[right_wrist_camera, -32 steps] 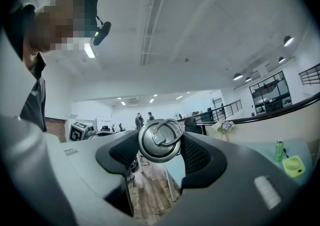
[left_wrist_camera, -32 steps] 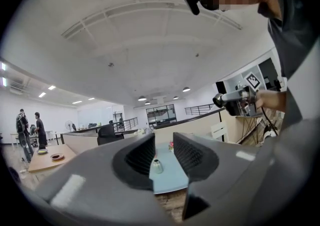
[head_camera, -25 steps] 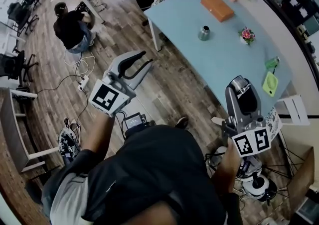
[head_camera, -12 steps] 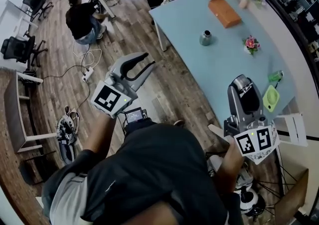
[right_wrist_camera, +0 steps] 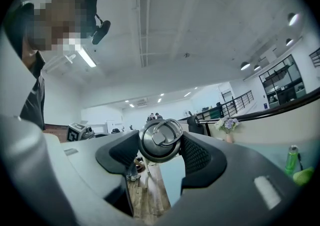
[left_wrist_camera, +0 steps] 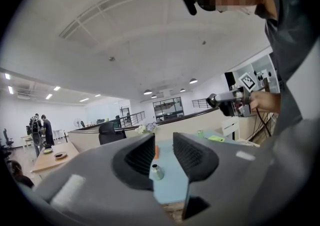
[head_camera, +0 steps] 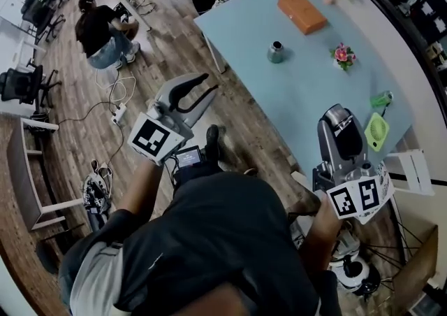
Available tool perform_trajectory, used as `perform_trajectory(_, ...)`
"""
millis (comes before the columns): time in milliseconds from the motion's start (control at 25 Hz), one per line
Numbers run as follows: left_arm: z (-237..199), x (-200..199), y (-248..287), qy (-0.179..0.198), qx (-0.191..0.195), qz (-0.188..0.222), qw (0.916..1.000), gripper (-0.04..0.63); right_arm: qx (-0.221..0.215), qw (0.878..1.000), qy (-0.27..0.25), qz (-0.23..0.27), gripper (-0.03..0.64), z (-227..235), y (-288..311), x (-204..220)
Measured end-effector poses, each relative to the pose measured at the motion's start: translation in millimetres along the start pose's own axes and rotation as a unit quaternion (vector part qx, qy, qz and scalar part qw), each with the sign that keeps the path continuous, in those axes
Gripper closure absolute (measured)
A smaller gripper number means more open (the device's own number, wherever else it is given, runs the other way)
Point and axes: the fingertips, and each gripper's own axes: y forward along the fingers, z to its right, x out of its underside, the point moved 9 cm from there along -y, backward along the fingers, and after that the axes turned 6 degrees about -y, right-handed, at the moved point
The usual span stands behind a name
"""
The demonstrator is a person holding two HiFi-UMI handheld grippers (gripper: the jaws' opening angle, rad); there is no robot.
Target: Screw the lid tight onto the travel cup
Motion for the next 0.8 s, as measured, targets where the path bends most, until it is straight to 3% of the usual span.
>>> perform_trajectory(320,-54,0,49,0.001,0.075,0.014,0.9971,0.425,0.066,0.998,-0.006,-0.004,0.353,-14,25,1)
perform_trajectory(800,-161,2,140,-0.006,0.182,0.033,0.9827,0.424,0.16,0.987,-0.021,-0.012,0.353,-28,115,-1)
